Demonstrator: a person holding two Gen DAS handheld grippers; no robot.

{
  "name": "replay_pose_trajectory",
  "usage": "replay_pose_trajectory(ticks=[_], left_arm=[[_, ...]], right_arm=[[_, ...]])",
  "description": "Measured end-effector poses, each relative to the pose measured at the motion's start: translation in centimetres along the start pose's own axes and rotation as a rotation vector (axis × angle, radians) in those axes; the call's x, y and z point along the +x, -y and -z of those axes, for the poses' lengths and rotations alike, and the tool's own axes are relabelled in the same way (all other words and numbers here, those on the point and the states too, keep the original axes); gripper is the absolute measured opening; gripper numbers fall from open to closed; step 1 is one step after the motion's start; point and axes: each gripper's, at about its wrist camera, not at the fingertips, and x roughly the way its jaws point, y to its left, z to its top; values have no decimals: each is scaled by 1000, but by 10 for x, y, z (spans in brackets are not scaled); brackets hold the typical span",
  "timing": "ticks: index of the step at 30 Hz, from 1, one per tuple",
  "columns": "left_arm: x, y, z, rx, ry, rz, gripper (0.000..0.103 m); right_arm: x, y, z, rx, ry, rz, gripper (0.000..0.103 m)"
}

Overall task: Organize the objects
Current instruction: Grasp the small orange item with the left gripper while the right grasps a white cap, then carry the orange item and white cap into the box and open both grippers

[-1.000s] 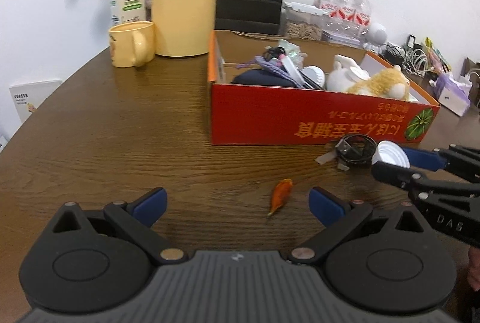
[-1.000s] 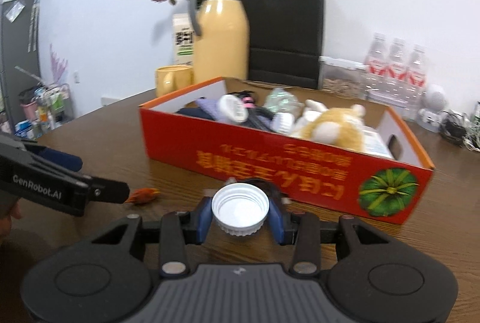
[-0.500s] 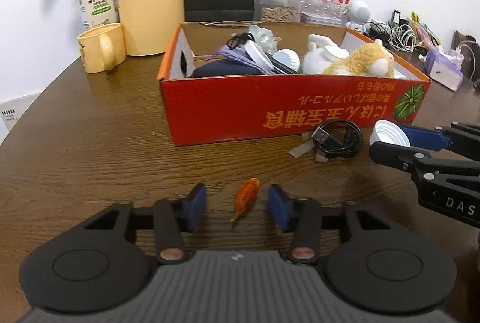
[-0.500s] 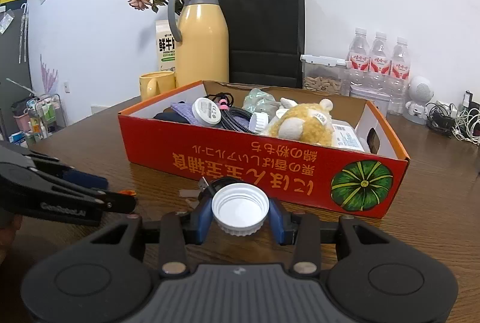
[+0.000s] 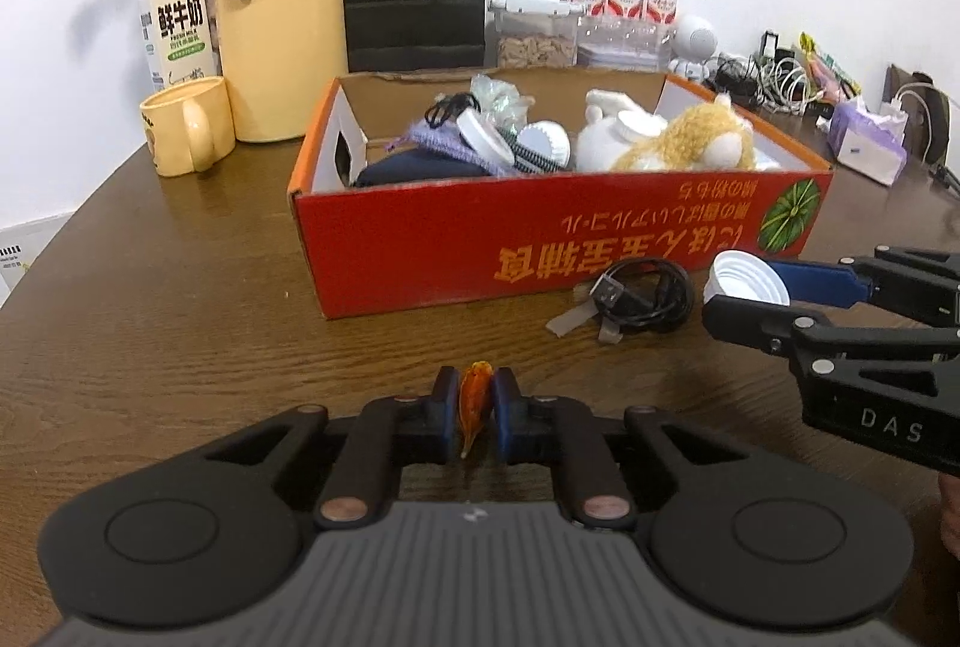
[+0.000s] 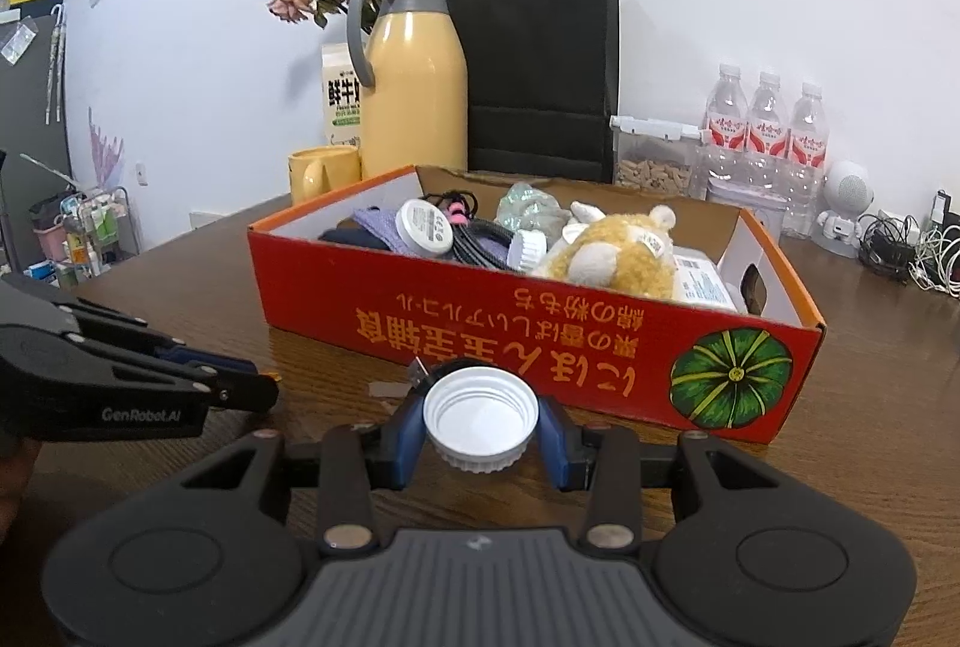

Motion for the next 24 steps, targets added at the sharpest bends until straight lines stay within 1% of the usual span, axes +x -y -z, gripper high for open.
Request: replay_pose_trajectory(ticks=[4,9,17,21,24], left_arm=[[-8,-1,-7,-6,32,7,13],[-17,0,-27,-9,97,5,13],[-17,7,-65,-12,197,9,13],[-11,10,-86,-27,237,9,13],[-3,9,-101,-51,253,7,13]], right_arm=[[-7,0,-6,-5,30,-7,39],[-13,4,-19,-24,76,-1,39],[-11,7,-58,-73,158,33,39],[-3,10,-78,-83,184,59,39],[7,14,-94,-84,193,77,39]])
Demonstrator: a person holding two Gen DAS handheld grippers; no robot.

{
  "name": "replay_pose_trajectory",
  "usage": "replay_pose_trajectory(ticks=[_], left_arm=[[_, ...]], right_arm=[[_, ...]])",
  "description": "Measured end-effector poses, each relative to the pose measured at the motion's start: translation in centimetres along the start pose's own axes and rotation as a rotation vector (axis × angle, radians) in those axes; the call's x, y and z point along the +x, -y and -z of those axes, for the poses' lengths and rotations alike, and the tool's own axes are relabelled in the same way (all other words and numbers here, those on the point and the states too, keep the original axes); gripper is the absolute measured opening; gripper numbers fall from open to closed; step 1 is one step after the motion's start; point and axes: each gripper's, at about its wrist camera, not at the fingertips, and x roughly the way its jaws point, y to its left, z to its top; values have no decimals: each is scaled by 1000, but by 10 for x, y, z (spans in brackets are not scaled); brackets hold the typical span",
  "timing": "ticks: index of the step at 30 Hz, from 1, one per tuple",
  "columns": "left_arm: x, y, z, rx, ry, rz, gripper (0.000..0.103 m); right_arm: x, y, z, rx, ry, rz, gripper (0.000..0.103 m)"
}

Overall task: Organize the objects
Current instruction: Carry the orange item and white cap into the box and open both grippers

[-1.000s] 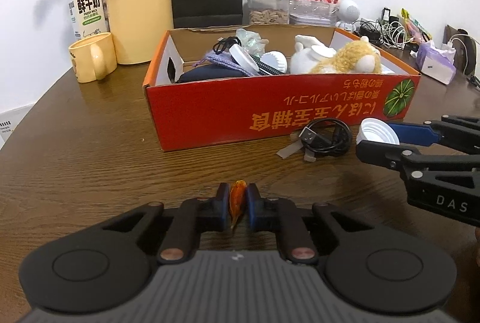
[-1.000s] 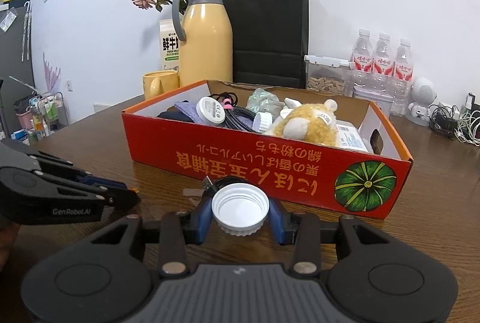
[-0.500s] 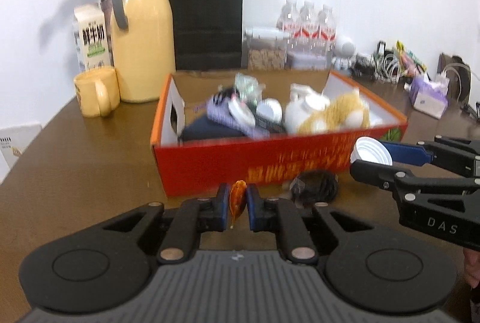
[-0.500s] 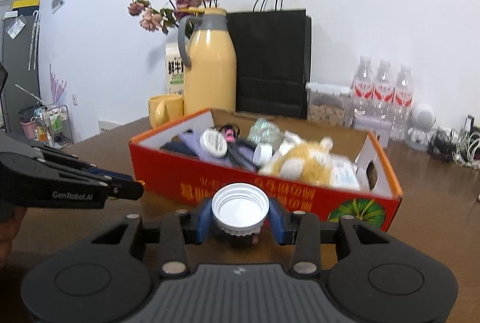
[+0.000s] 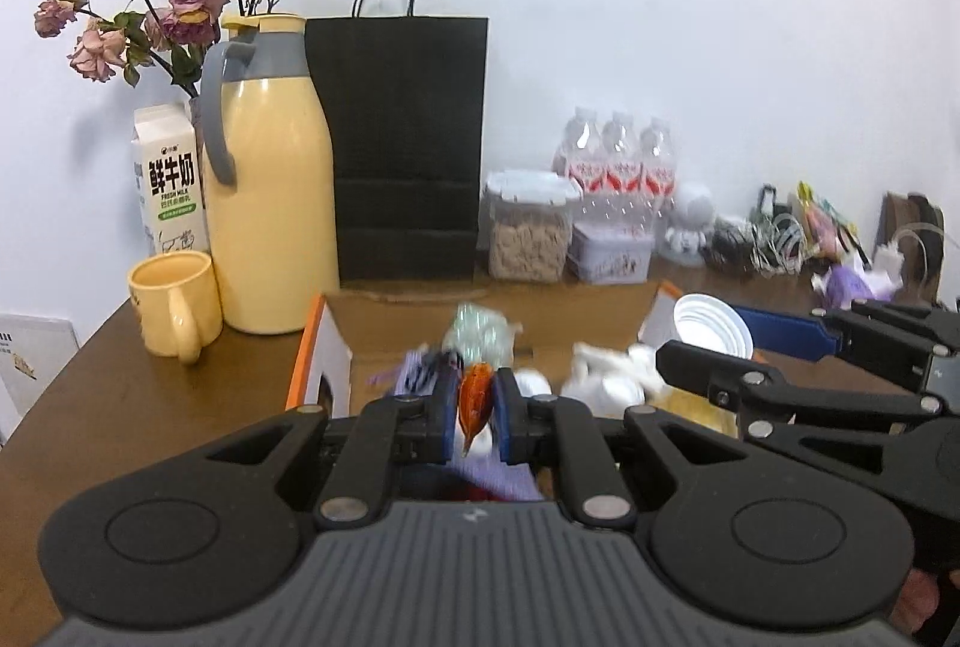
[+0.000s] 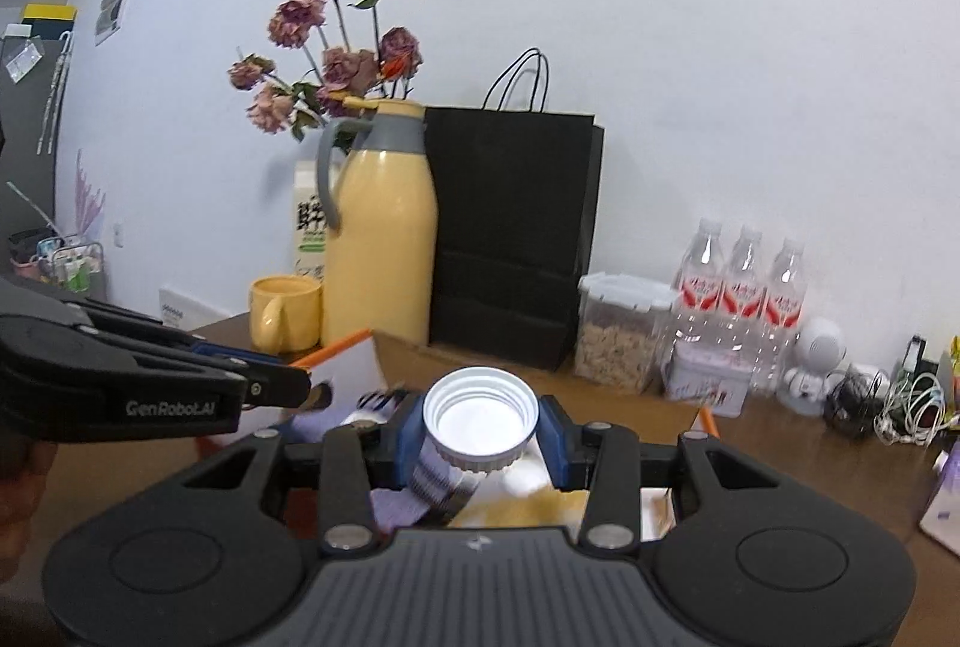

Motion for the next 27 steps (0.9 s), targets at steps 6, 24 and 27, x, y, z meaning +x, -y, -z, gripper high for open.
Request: replay_pose_trajectory(ticks=[6,24,27], left_arm=[[31,-1,-21,-45,14,-21,13],[89,-12,-12,-76,-40,-82,24],[83,-11,-13,-77,-14,-88,71]], right_arm=[[37,15,-16,13,-5,41,39],[104,64,24,112,-168,115,39],[99,62,25,111,-156,120,59]])
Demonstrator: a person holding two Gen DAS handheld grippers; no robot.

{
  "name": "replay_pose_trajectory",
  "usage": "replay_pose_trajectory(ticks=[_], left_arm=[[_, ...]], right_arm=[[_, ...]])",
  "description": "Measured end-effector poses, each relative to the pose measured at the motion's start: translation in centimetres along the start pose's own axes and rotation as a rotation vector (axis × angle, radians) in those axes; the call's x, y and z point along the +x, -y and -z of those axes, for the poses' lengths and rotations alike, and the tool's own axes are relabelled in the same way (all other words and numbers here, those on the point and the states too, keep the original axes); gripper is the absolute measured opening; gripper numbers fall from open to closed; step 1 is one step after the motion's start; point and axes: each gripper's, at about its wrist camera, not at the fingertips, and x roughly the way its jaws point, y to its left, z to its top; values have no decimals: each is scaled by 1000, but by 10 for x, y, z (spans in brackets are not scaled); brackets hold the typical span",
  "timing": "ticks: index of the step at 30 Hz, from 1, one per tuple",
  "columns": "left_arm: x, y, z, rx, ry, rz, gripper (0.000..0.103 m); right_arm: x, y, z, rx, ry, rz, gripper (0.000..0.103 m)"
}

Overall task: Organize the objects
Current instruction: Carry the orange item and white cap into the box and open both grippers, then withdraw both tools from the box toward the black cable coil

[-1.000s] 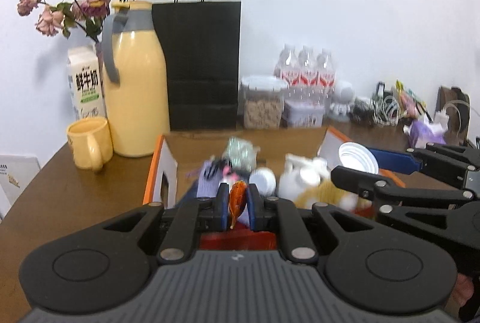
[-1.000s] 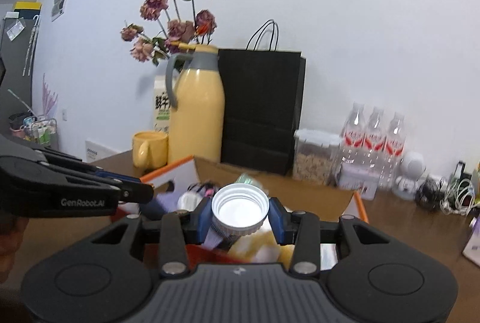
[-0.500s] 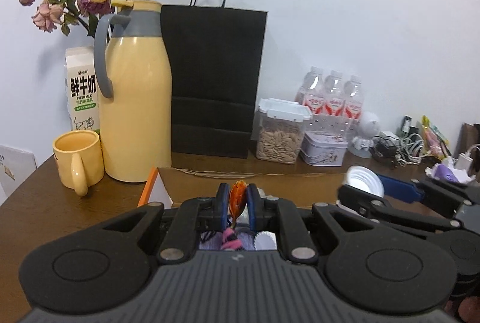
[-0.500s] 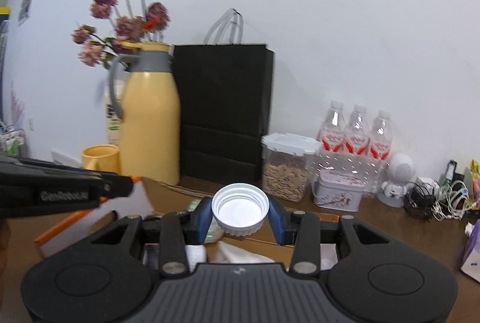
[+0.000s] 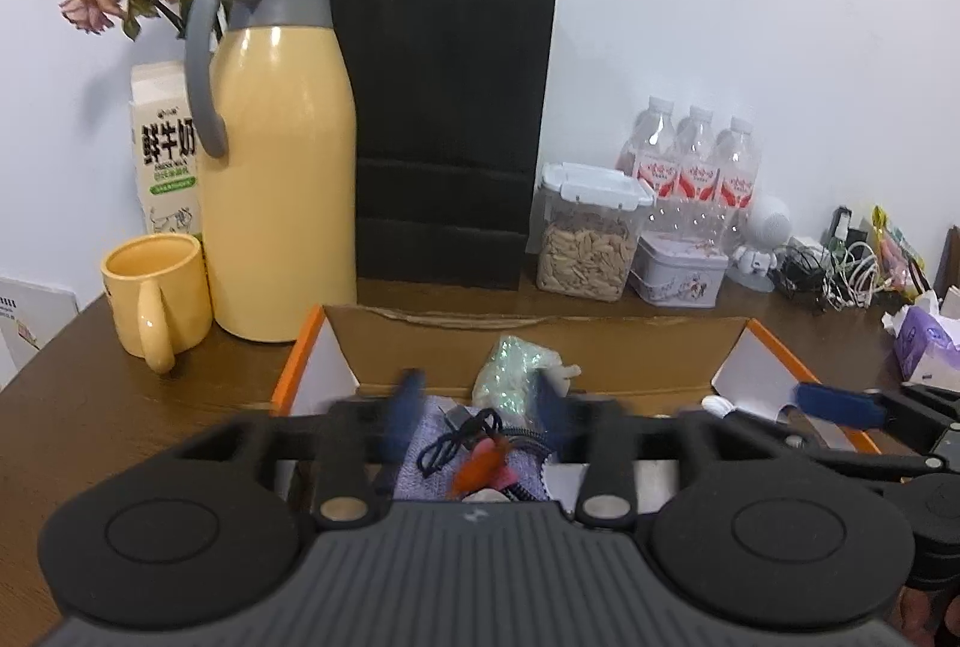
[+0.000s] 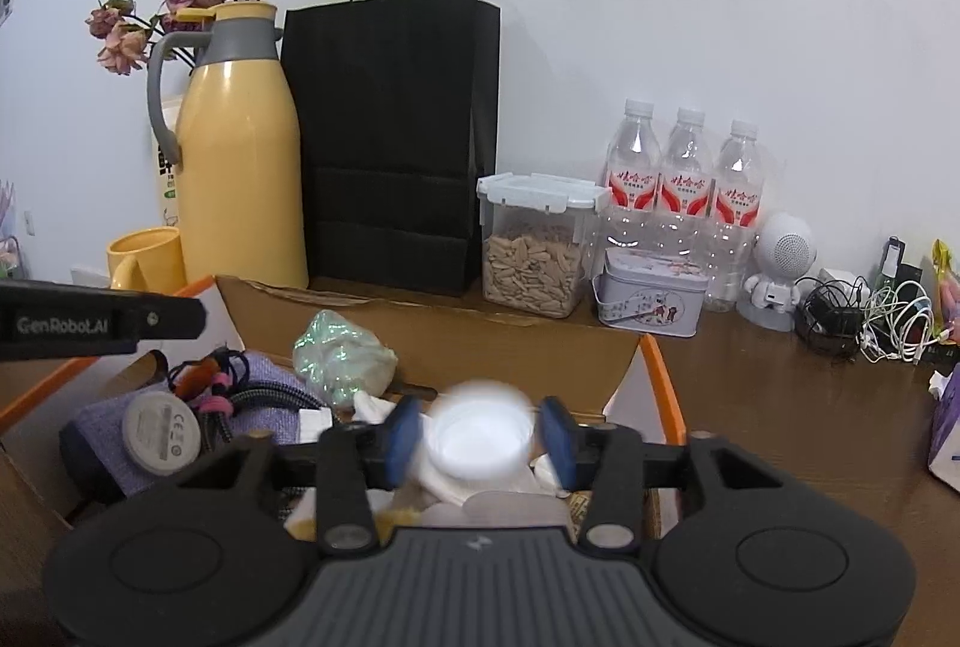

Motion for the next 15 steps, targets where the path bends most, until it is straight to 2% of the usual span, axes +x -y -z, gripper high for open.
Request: replay_pose_trajectory(ticks=[1,2,3,7,15], left_arm=[[-3,0,0,0,18,-11,81],[-4,0,-1,0,31,-18,98],[-6,0,-1,-2,46,-26,103],[-4,0,-2,-7,37,-58,103],[-7,0,1,-14,32,-57,103]], right_arm=[[-3,0,0,2,11,5,80],[-6,0,0,3,22,10,89],[-9,0,0,3,32,12,99],[-14,1,-2,9,40,5,103],[-21,-2,-1,1,50,6,103]])
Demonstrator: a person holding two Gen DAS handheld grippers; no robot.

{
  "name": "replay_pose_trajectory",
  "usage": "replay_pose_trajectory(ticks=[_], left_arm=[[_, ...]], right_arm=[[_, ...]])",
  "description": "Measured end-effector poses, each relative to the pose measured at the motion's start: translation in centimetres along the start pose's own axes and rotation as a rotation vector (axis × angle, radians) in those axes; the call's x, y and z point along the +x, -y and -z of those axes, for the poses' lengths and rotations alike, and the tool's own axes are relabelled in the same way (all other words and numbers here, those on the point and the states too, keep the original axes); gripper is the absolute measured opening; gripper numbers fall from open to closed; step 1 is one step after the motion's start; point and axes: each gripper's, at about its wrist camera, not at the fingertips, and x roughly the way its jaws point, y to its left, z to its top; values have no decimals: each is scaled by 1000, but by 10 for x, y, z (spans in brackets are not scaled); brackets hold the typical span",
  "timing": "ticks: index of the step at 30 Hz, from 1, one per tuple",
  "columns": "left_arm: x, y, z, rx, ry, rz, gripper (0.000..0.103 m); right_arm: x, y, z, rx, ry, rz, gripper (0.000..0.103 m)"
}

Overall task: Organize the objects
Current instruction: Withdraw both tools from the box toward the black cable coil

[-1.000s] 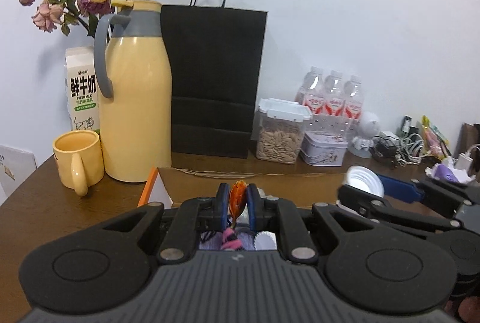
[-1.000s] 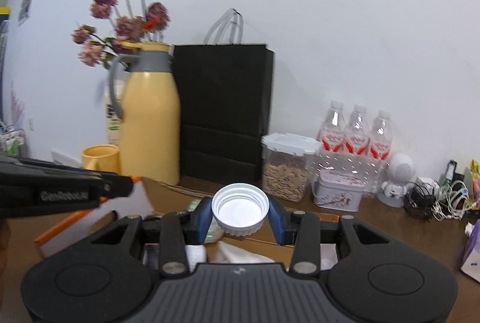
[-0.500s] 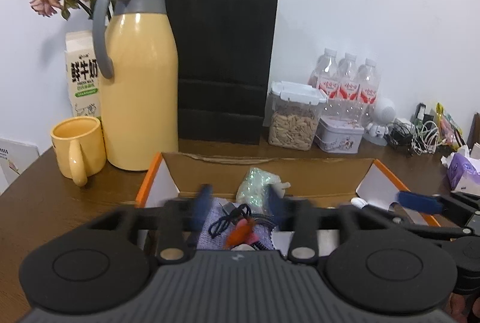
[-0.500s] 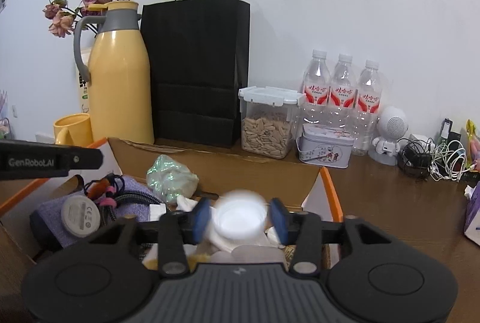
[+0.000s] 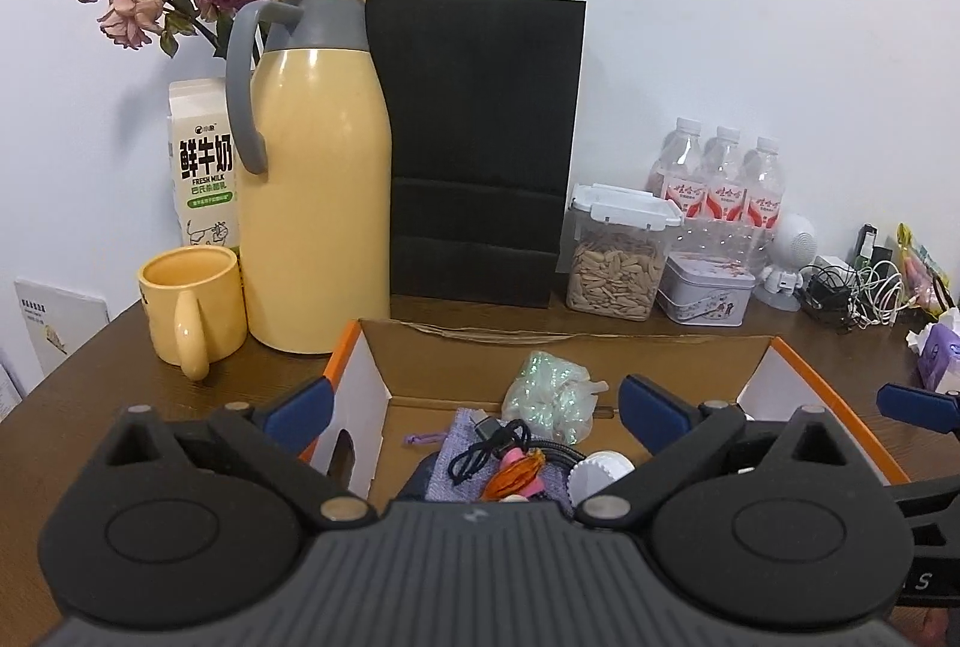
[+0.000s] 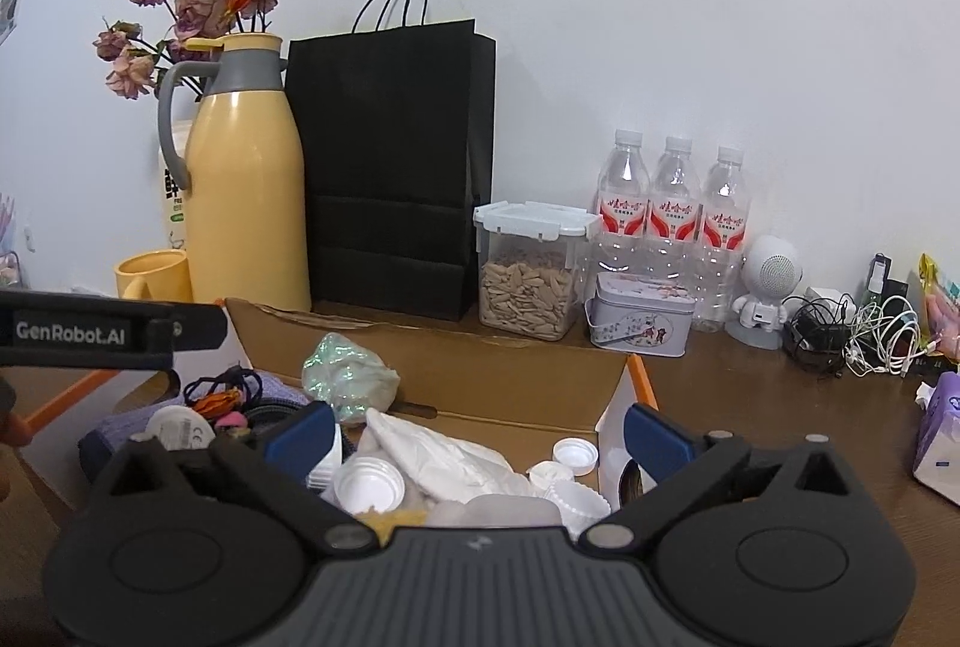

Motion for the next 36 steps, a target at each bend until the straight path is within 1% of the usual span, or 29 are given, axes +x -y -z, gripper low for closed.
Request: replay_pose_trajectory(ticks=[5,13,17,20,23,28,36], left_arm=[[-12,0,0,1,23,20,103],[-34,1,3,10,53,42,103],[-50,-2,8,16,59,55,103],[-62,-4,13,28,55,46,103],[-70,-7,19,35,38,39,103],[-80,-16,35,51,-6,40,103],[-85,-33,67,76,-100,25,103]], right_arm=[[-9,-1,0,-4,20,-2,103],[-38,-9,2,-32,72,-21,103],[-54,-14,6,-43,82,-38,103],[-65,-19,10,-55,82,-48,103],[-77,-24,15,-62,78,-63,103],[-89,-35,28,-86,48,-94,103],[-90,-48,50,-117,-40,-127,103]])
